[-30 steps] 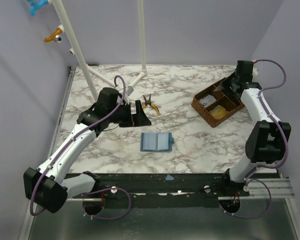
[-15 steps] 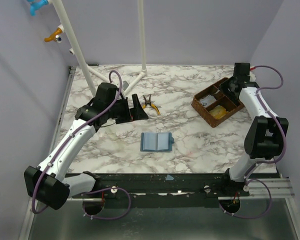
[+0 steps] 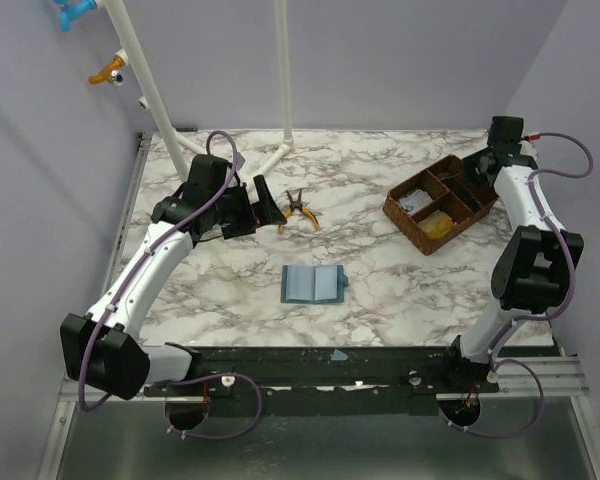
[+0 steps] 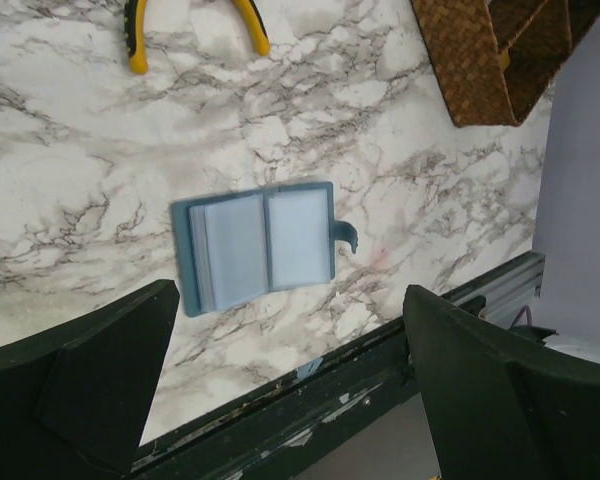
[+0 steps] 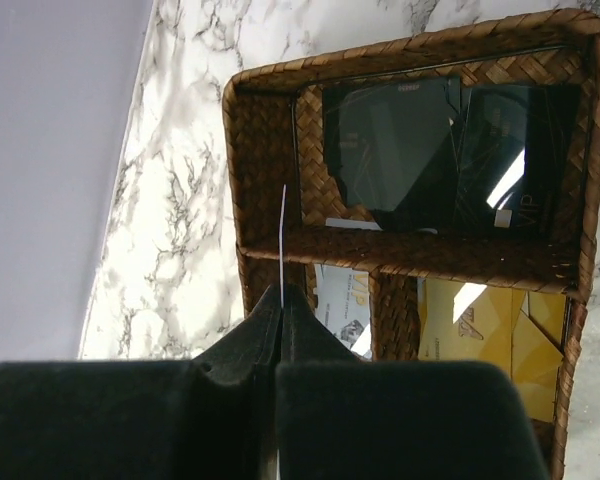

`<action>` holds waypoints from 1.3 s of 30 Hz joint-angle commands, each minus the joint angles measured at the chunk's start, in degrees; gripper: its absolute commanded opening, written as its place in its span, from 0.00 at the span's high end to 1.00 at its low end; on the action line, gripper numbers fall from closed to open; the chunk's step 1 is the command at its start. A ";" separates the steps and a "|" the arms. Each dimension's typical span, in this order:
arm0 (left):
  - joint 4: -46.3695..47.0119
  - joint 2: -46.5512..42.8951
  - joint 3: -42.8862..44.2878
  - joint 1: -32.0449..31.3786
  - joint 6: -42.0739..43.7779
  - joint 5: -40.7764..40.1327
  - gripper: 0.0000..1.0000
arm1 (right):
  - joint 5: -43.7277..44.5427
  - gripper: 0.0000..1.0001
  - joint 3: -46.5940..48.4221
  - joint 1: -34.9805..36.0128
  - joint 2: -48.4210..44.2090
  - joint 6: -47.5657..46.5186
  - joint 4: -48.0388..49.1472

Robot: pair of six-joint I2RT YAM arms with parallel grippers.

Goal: Take the credit cards out of the card holder
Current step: Place the credit card in the storage box.

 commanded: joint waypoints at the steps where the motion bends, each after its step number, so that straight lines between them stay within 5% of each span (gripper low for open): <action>1: -0.09 3.13 4.67 1.63 1.36 -2.53 0.02 | 1.35 0.99 2.30 -0.83 3.01 1.80 -2.85; 14: -5.60 14.93 19.03 2.17 4.59 -1.95 0.01 | -0.07 0.99 8.08 -4.92 9.83 -0.76 -5.00; 24: -6.28 16.44 20.85 2.18 5.31 -0.64 0.01 | -1.02 0.98 12.70 -5.09 15.24 -2.20 -4.71; 27: -6.45 16.22 20.97 2.17 5.57 -0.99 0.01 | -1.45 0.82 12.65 -5.14 15.59 -2.16 -4.92; 31: -6.41 16.26 20.72 2.17 5.66 -0.51 0.01 | -1.64 0.44 13.15 -5.09 15.68 -2.37 -5.59; 39: -5.39 14.59 18.31 2.17 5.35 -0.23 0.01 | -3.11 0.18 16.57 -4.92 15.11 -4.12 -9.05</action>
